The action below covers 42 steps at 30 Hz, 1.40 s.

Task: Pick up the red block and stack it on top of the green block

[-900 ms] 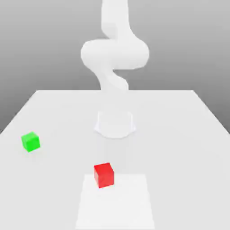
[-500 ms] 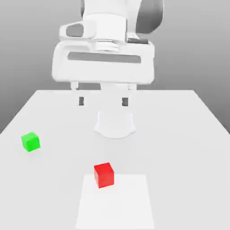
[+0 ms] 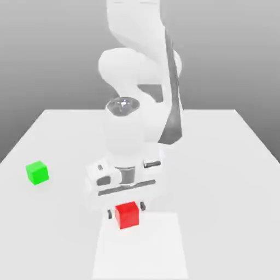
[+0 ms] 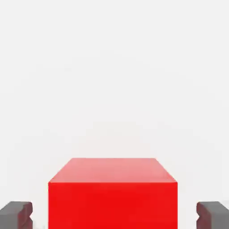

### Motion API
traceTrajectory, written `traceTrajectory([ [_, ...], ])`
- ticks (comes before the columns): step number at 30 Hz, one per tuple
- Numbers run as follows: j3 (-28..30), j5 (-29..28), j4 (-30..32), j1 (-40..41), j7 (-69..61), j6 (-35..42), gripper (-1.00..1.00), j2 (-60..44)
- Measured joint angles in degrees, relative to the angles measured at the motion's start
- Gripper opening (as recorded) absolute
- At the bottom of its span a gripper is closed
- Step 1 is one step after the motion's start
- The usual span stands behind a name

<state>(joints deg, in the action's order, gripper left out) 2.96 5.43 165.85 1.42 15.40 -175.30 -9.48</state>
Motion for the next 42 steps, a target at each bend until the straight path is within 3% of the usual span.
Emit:
traceTrajectory([
  [4,-0.5,0.0,0.0,0.5,0.0,-0.4,-1.00,-0.5],
  [13,2.0,-7.0,2.1,1.7,5.5,13.1,-1.00,15.1],
  [42,25.2,-17.3,-1.8,41.3,32.5,21.8,-1.00,20.9],
])
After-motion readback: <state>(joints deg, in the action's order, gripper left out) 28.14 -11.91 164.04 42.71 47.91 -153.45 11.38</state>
